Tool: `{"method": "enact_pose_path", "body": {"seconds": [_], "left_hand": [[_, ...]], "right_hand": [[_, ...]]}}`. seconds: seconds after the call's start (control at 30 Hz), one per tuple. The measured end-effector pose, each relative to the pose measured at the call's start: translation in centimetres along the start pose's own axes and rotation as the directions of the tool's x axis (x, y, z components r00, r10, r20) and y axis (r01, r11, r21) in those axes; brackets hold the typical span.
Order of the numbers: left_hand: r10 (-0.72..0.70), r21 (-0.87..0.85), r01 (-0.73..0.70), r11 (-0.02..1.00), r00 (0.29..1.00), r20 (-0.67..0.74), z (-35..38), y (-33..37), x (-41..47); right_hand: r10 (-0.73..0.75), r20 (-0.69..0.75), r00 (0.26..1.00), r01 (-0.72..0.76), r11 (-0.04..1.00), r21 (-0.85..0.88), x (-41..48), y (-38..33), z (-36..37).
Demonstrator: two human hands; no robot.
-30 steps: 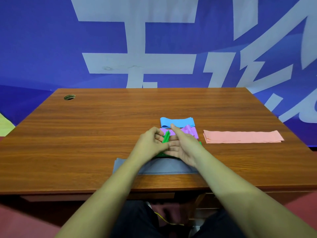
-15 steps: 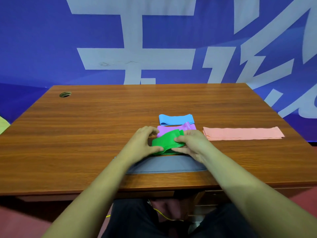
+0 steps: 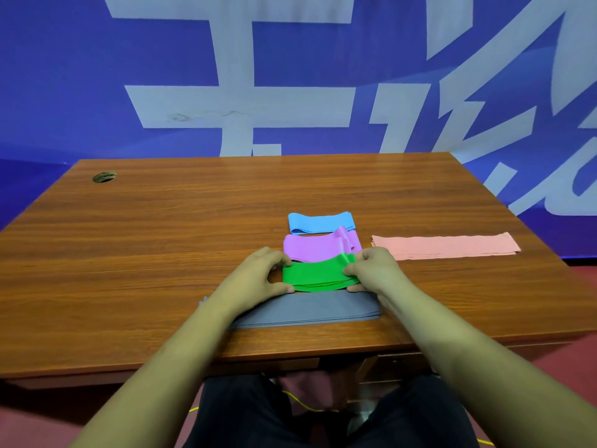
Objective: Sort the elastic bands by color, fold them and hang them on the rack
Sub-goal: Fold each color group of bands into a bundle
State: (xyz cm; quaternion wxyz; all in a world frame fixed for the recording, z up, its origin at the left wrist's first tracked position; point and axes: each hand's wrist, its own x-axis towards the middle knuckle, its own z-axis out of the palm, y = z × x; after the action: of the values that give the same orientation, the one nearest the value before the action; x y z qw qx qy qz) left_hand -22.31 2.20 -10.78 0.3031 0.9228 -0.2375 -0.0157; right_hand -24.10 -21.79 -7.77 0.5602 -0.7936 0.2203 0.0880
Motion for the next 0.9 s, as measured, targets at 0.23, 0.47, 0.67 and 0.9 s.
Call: {"method": "enact_pose_path", "body": {"seconds": [0.23,0.47,0.67,0.9], "left_hand": [[-0.017,-0.013,0.018,1.000,1.000,0.018,0.2,0.6,0.0],[-0.027,0.006,0.027,1.000,1.000,-0.011,1.2,0.5,0.1],[-0.025,0.001,0.025,1.000,0.999,-0.047,1.8,0.4,0.0],[-0.039,0.023,0.040,0.999,0.998,-0.055,1.9,0.7,0.0]], "right_hand": [[-0.171,-0.101,0.980,0.140,0.955,-0.262,0.3,0.5,-0.3],[-0.273,-0.135,0.953,0.189,0.878,-0.440,0.5,1.4,-0.7],[-0.351,-0.161,0.923,0.199,0.790,-0.580,0.6,2.9,0.7],[-0.441,-0.132,0.888,0.250,0.702,-0.667,0.0,3.4,0.2]]}}
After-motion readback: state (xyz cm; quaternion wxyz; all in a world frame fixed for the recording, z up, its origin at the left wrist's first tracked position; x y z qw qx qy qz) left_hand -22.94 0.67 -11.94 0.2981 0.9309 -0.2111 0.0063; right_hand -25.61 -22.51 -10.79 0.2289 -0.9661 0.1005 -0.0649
